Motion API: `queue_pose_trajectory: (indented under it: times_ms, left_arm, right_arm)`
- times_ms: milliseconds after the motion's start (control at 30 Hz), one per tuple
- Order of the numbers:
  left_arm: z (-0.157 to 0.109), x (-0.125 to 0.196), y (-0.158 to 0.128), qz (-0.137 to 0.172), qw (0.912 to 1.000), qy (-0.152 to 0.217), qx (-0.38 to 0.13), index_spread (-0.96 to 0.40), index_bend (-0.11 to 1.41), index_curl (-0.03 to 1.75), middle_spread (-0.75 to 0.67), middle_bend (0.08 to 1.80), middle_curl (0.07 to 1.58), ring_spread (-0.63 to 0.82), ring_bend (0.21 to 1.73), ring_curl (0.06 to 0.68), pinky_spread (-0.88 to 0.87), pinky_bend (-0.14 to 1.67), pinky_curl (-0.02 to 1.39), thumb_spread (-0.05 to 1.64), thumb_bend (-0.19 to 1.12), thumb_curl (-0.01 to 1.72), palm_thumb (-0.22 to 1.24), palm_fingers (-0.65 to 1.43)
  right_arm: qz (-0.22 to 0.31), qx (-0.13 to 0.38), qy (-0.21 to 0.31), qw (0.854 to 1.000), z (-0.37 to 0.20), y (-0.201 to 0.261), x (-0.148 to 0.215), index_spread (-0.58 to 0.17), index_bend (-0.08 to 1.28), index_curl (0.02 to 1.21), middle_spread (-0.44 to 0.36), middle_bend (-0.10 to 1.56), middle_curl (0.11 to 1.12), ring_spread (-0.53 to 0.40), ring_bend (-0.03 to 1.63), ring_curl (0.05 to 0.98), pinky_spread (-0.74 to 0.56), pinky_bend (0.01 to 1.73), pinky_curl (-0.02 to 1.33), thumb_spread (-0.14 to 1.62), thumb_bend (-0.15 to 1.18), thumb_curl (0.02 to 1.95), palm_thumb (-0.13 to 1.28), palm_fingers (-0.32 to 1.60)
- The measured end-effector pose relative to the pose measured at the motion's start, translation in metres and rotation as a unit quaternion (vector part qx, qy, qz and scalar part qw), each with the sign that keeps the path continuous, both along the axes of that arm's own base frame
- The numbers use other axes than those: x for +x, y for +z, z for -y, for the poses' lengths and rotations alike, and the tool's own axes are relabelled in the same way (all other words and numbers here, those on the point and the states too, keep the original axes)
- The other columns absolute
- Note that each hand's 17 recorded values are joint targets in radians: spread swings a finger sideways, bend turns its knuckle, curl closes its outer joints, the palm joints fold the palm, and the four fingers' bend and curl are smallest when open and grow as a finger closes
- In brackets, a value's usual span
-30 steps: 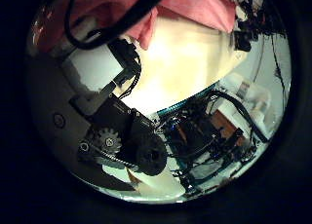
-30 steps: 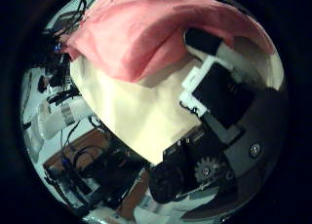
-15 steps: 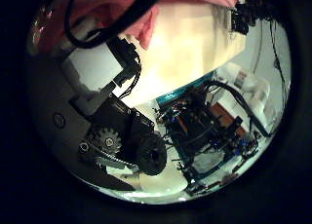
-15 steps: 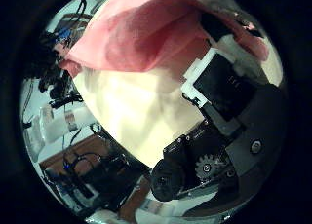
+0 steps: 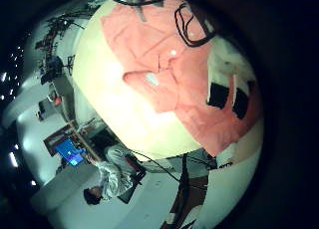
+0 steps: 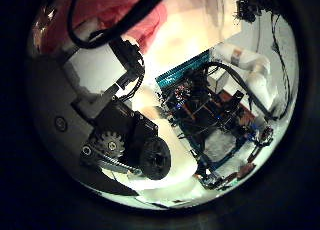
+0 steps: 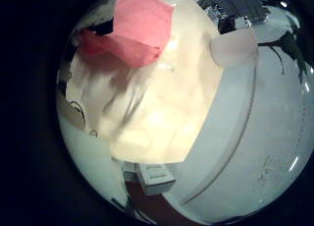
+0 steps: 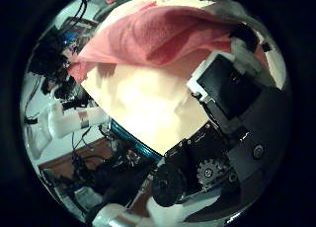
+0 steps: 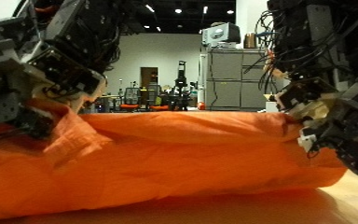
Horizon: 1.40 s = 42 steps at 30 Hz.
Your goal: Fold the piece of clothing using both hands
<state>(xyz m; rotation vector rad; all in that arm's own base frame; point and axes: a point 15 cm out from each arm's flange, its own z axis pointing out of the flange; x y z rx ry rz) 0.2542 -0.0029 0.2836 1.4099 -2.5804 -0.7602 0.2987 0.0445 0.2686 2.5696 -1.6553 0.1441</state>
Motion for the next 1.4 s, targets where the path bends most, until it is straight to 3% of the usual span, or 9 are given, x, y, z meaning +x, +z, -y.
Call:
queue_pose_trajectory:
  times_ms: [233,433,1100,1233,1400]
  left_arm:
    - [0.005,0.030,0.029,-0.001,1.0000,-0.007,-0.001,-0.55,0.17,1.58,-0.66,0.76,1.18,-0.47,1.29,0.528,-0.66,1.13,0.60,0.97,-0.01,0.84,0.84,1.03]
    - [0.003,0.068,0.031,0.002,1.0000,0.001,0.008,-0.53,0.17,1.59,-0.66,0.76,1.19,-0.47,1.29,0.531,-0.66,1.11,0.60,0.98,-0.01,0.84,0.85,1.03]
    - [-0.006,0.218,-0.030,0.004,0.9996,0.020,0.017,-0.46,0.18,1.63,-0.66,0.77,1.21,-0.46,1.30,0.542,-0.67,1.10,0.62,0.99,-0.01,0.83,0.86,0.99]
    - [-0.009,0.234,-0.052,-0.008,0.9994,0.025,0.021,-0.45,0.17,1.64,-0.66,0.77,1.22,-0.46,1.31,0.546,-0.67,1.09,0.63,0.99,-0.01,0.83,0.87,0.98]
    - [-0.017,0.254,-0.078,-0.015,0.9989,0.042,0.017,-0.43,0.18,1.64,-0.66,0.77,1.22,-0.46,1.31,0.550,-0.67,1.08,0.63,0.97,-0.02,0.81,0.85,0.95]
  right_arm:
    - [0.019,0.004,-0.013,1.000,-0.006,0.033,0.036,-0.290,0.98,0.65,-0.220,1.06,0.59,-0.278,1.14,0.495,-0.52,1.03,0.52,0.42,0.65,1.70,0.93,1.30]
    - [-0.006,-0.005,-0.020,1.000,-0.014,0.037,0.071,-0.286,0.99,0.64,-0.207,1.07,0.58,-0.265,1.15,0.487,-0.51,1.04,0.52,0.37,0.69,1.80,0.91,1.30]
    - [-0.073,-0.036,-0.036,0.996,-0.041,-0.029,0.228,-0.302,0.97,0.61,-0.202,1.06,0.55,-0.264,1.15,0.475,-0.51,1.06,0.51,0.32,0.77,1.93,0.85,1.24]
    - [-0.109,-0.056,-0.040,0.992,-0.039,-0.064,0.240,-0.313,0.94,0.60,-0.213,1.05,0.55,-0.270,1.14,0.472,-0.53,1.06,0.51,0.32,0.79,1.93,0.84,1.21]
    - [-0.092,-0.058,-0.036,0.993,-0.042,-0.090,0.258,-0.330,0.89,0.59,-0.220,1.01,0.54,-0.280,1.14,0.470,-0.55,1.05,0.50,0.33,0.79,1.92,0.82,1.16]
